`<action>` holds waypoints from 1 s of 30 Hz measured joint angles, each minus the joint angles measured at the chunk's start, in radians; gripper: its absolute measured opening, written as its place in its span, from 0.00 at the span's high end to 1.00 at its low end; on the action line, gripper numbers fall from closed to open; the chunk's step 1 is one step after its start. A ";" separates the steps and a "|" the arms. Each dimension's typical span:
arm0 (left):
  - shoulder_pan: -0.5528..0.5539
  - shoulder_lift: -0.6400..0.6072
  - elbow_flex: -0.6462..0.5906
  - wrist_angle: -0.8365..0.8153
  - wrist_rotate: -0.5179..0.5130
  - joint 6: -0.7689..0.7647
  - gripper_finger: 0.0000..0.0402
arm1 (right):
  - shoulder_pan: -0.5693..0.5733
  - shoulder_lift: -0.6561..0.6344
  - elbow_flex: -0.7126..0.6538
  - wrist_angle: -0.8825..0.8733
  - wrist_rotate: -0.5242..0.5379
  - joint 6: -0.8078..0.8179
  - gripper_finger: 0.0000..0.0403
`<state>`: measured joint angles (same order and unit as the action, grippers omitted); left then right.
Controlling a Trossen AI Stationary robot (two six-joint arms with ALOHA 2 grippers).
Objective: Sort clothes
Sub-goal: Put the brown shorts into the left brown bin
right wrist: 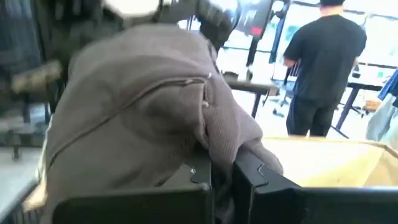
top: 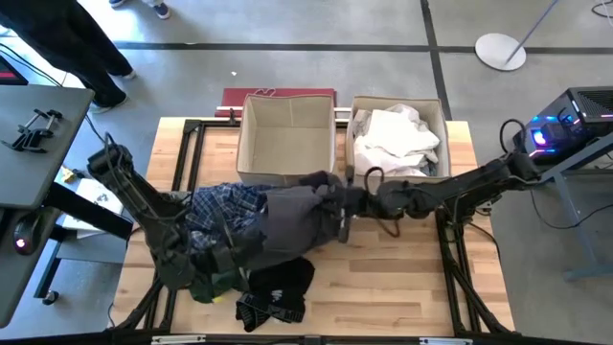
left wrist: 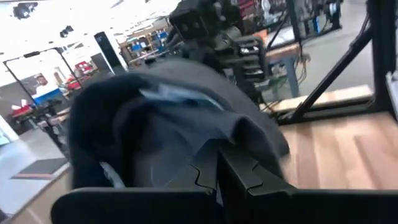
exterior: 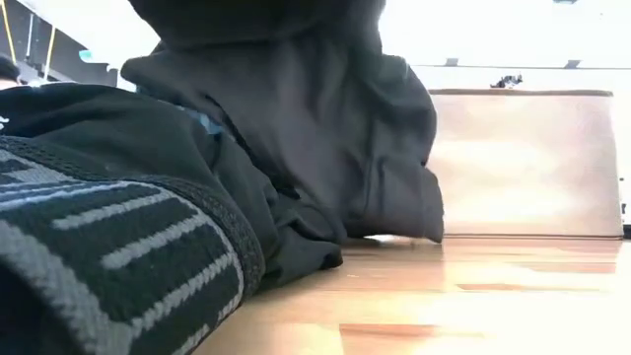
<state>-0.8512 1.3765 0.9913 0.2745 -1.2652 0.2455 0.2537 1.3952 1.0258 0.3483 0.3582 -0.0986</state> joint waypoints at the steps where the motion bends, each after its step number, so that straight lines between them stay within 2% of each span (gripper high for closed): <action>1: 0.000 0.013 0.000 0.037 0.000 0.003 1.00 | -0.004 -0.005 0.001 -0.003 -0.002 0.020 0.98; 4: 0.008 0.052 0.000 0.159 0.031 -0.006 0.98 | -0.012 -0.002 0.001 -0.078 -0.015 0.066 0.99; 7: 0.017 0.075 0.000 0.209 0.154 0.004 0.92 | -0.012 0.019 0.001 -0.164 -0.017 0.105 0.99; 10: 0.036 0.089 0.000 0.241 0.250 0.012 0.81 | -0.011 0.060 0.001 -0.233 -0.024 0.131 0.98; 14: 0.093 0.104 0.000 0.253 0.297 0.077 0.63 | -0.012 0.136 0.001 -0.247 -0.033 0.124 0.99; 18: 0.171 0.132 0.000 0.188 0.292 0.094 0.48 | -0.011 0.200 0.001 -0.212 -0.094 0.117 0.99; 21: 0.217 0.151 0.000 0.109 0.260 0.043 0.41 | -0.011 0.215 0.001 -0.193 -0.157 0.103 0.99; 24: 0.253 0.156 0.000 -0.012 0.277 -0.071 0.39 | -0.002 0.215 0.001 -0.188 -0.181 0.090 0.99; 30: 0.305 0.154 0.000 -0.289 0.398 -0.373 0.39 | 0.028 0.210 0.001 -0.164 -0.185 0.008 0.99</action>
<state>-0.5467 1.5307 0.9913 -0.0144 -0.8674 -0.1275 0.2821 1.6056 1.0271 0.1843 0.1736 -0.0902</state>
